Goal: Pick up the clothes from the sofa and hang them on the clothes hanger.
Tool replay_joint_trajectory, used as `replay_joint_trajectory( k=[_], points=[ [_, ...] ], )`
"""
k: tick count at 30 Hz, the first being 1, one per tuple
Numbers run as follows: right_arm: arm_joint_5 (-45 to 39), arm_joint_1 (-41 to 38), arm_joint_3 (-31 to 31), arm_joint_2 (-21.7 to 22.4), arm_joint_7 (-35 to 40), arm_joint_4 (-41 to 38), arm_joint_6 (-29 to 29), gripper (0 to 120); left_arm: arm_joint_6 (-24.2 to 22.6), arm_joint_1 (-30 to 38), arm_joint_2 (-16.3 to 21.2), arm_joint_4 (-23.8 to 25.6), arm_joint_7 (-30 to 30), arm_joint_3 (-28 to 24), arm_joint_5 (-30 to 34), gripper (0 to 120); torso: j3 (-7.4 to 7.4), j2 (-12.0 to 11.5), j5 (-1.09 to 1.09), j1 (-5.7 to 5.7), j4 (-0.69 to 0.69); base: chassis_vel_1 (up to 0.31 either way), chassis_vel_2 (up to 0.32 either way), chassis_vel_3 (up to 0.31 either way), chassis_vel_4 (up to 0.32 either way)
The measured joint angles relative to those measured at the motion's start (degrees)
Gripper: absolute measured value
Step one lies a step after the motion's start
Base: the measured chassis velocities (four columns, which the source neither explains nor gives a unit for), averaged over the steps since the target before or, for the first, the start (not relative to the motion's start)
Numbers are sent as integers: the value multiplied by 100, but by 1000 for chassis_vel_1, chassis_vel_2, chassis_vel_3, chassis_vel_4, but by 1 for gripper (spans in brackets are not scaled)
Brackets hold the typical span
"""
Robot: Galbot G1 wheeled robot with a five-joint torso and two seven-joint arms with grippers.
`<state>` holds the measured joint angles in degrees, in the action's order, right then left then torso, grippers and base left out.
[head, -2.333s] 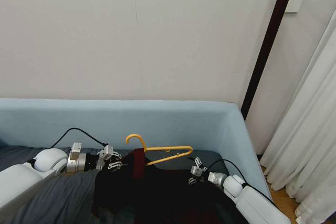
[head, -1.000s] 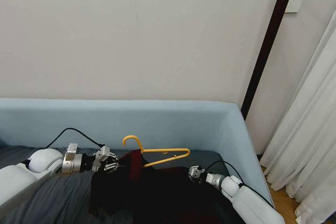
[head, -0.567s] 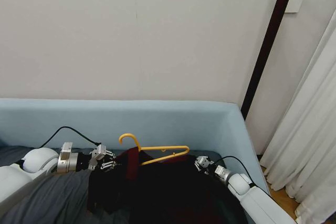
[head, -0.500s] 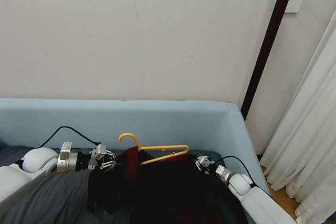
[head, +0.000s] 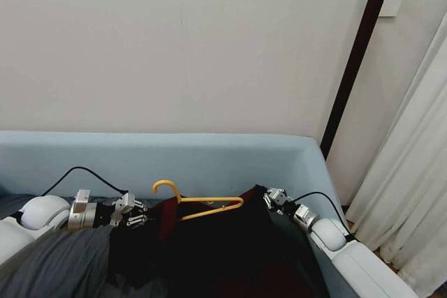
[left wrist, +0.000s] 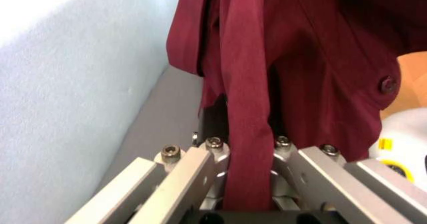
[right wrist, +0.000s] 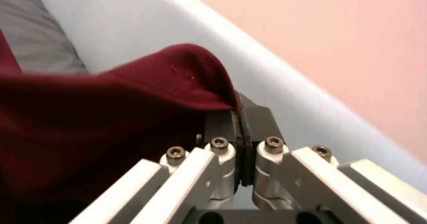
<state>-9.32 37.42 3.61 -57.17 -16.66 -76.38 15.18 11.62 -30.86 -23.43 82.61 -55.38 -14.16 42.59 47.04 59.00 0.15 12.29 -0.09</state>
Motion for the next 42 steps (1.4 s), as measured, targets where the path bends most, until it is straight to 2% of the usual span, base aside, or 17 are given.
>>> replay_joint_trajectory(
  k=[8,11,22,29,38,42],
  points=[
    [-216,-87,48,253,174,-538,-308,0,-26,-2,3,98,173,-30,-167,2,0,0,0,0,1,0,0,0,0],
    [-403,-143,14,482,244,-794,-450,0,-21,-49,48,123,290,8,-237,2,0,0,0,0,0,0,0,0,0],
    [-665,-70,-184,1068,300,-1285,-587,0,-7,-135,50,115,359,211,-275,2,1,0,1,0,0,0,0,0,0],
    [-831,14,-282,1273,350,-1639,-715,0,-5,-129,39,151,463,210,-299,2,0,0,1,0,1,0,0,0,0],
    [-934,15,-311,1513,379,-1944,-829,0,-22,47,-86,154,621,-313,-522,2,1,0,1,0,1,0,0,0,0],
    [-1046,34,-346,1636,392,-2139,-891,0,-22,58,-167,99,667,-349,-489,2,1,0,0,0,0,0,0,0,0]
  ],
)
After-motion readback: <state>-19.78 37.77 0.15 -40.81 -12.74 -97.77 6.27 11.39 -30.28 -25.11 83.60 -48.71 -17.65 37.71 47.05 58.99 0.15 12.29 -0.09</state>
